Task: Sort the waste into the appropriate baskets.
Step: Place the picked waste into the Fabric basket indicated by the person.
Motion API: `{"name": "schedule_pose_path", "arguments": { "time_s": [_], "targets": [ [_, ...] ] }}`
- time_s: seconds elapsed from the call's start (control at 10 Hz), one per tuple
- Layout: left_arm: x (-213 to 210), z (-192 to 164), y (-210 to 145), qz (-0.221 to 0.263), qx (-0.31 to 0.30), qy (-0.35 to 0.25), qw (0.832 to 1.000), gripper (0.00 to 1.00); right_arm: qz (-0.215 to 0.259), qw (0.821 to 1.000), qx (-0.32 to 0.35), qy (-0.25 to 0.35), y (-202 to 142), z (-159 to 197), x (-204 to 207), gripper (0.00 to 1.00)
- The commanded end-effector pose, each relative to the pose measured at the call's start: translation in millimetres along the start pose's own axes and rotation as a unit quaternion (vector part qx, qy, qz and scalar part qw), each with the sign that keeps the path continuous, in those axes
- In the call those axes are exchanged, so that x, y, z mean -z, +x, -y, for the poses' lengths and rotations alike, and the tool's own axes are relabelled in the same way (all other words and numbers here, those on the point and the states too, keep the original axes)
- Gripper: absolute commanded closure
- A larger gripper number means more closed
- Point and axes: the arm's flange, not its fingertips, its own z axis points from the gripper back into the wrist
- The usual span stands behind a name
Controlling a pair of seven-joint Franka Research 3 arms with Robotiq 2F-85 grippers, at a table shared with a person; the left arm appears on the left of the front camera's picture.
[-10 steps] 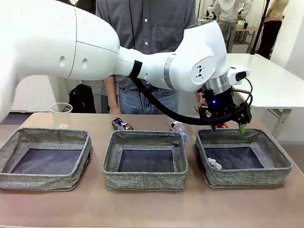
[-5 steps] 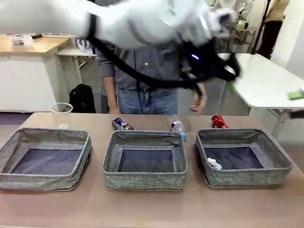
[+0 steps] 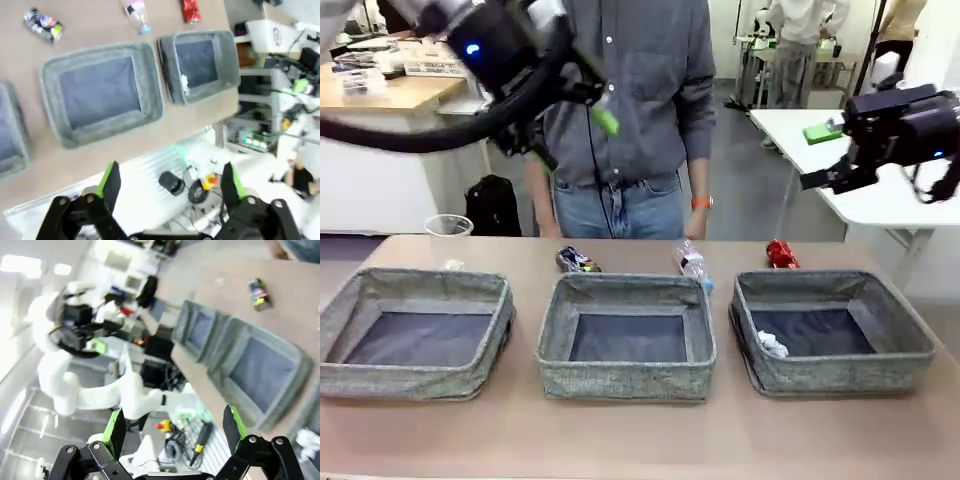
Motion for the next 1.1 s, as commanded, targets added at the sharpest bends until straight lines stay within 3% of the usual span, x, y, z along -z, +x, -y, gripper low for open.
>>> {"name": "schedule_pose_path", "arguments": {
  "time_s": [0.0, 0.1, 0.3, 0.5, 0.6, 0.7, 1.0],
  "targets": [
    [-5, -60, -13, -0.017, -0.002, -0.111, 0.994, 0.0, -0.029, 0.997, 0.033, 0.069, 16, -9, 23, 0.0],
    [-14, -91, -18, -0.023, -0.005, -0.164, 0.986, 0.0, -0.054, 0.991, 0.062, 0.11, 19, -13, 35, 0.0],
    [-25, -149, -29, -0.058, 0.003, -0.272, 0.961, 0.0, -0.018, 0.985, 0.133, 0.106, 21, -13, 41, 0.0],
    [-20, -190, -40, 0.007, 0.004, -0.391, 0.92, 0.0, -0.001, 0.985, 0.154, 0.081, 18, -10, 40, 0.0],
    [-13, -199, -46, 0.054, -0.017, -0.429, 0.902, 0.0, -0.025, 0.987, 0.156, 0.024, 15, -2, 41, 0.0],
    [-30, -178, -37, -0.009, 0.009, -0.339, 0.941, 0.0, -0.024, 0.986, 0.134, 0.098, 18, -2, 37, 0.0],
    [-30, -178, -37, -0.009, 0.009, -0.339, 0.941, 0.0, -0.024, 0.986, 0.134, 0.098, 18, -2, 37, 0.0]
  ]
}}
